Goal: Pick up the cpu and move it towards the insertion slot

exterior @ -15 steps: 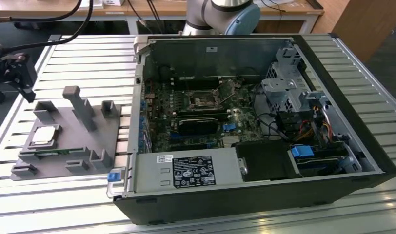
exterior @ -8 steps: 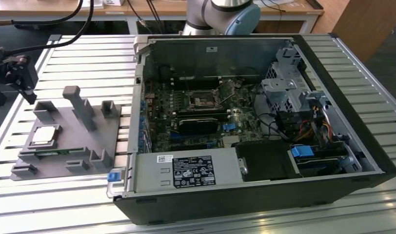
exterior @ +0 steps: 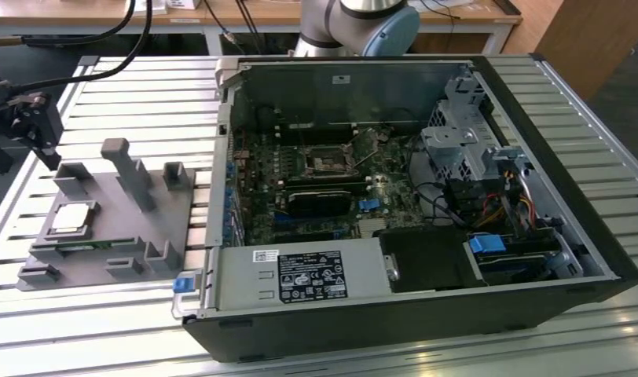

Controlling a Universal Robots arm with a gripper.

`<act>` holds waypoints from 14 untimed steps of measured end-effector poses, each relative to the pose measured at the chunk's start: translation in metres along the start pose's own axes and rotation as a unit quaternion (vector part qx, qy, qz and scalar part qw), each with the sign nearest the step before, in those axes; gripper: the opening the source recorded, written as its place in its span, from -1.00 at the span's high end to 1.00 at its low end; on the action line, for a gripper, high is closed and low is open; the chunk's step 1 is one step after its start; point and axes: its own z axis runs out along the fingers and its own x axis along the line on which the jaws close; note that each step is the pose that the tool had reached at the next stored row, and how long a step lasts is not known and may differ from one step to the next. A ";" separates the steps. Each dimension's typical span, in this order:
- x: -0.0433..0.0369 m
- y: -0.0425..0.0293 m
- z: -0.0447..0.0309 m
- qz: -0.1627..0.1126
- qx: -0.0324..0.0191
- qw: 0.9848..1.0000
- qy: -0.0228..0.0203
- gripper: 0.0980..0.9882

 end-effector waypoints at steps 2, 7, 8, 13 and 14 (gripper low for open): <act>0.0000 0.0000 0.0009 0.000 0.000 1.000 0.000 -0.14; 0.0002 -0.0011 0.0052 0.000 0.000 1.000 0.000 -0.14; 0.0002 -0.0012 0.0062 0.000 0.000 1.000 0.000 -0.14; 0.0003 -0.0017 0.0107 0.000 0.000 1.000 0.000 -0.14; 0.0003 -0.0018 0.0116 0.000 0.000 1.000 0.000 -0.14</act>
